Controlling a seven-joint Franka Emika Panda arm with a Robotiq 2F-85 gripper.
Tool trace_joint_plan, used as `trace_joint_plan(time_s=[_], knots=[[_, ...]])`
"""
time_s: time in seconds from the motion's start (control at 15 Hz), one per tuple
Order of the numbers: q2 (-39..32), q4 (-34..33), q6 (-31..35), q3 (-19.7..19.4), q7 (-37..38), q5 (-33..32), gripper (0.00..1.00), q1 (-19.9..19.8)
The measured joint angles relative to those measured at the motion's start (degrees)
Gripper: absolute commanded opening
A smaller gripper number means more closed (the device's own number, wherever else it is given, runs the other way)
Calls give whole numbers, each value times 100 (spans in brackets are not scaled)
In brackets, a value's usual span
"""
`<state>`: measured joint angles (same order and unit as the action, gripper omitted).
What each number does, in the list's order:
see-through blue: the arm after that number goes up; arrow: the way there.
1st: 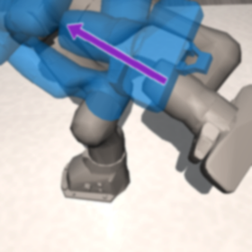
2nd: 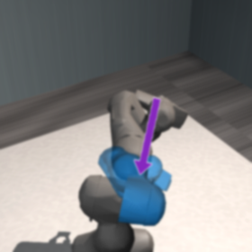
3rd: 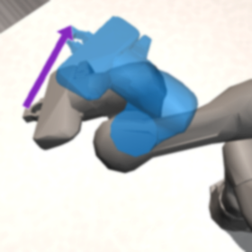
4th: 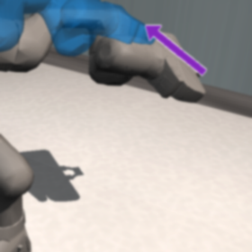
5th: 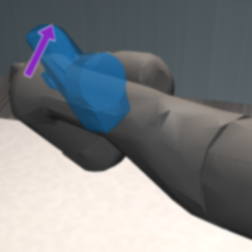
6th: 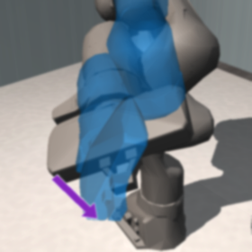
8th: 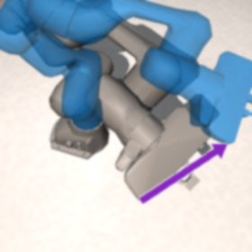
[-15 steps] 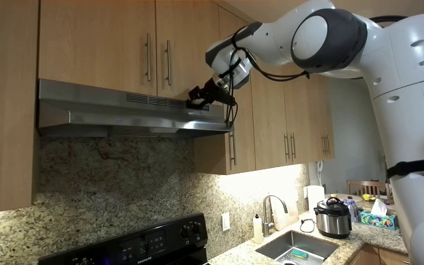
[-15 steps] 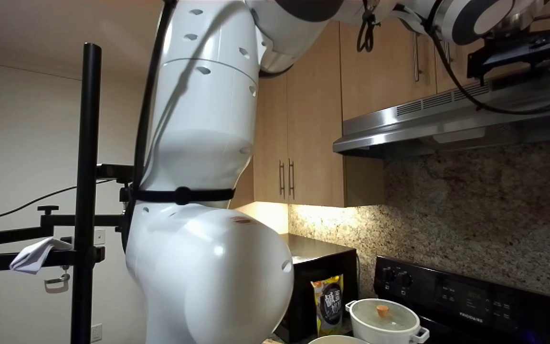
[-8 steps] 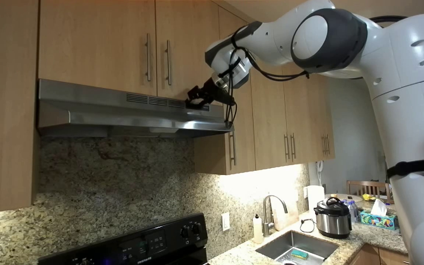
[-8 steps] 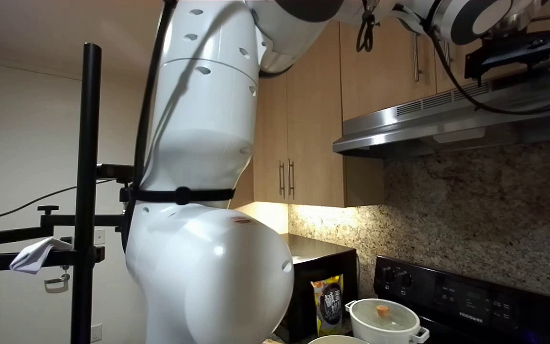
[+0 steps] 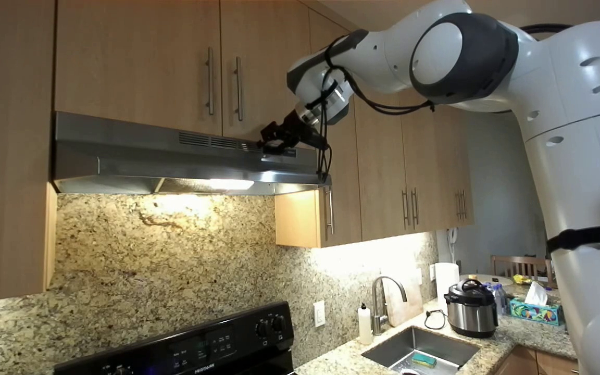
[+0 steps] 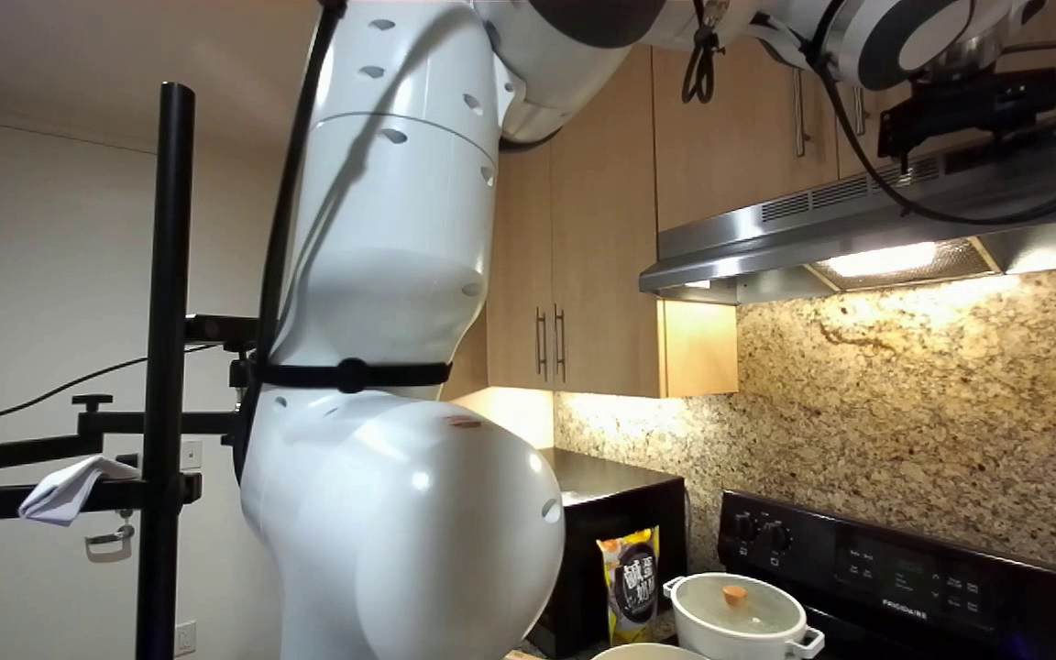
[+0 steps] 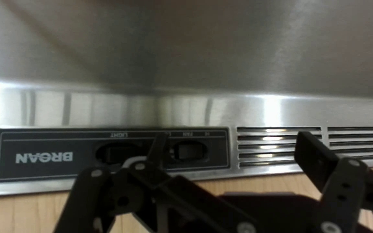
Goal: Turn on the stove light
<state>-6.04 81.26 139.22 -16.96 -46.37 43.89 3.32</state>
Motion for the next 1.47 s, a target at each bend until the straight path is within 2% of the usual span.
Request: trace_joint_plan(time_s=[0.73,1.47], knots=[[16,26,73,-2,43,-45,100,3],[422,700,876,-13,579,-696,100,87]])
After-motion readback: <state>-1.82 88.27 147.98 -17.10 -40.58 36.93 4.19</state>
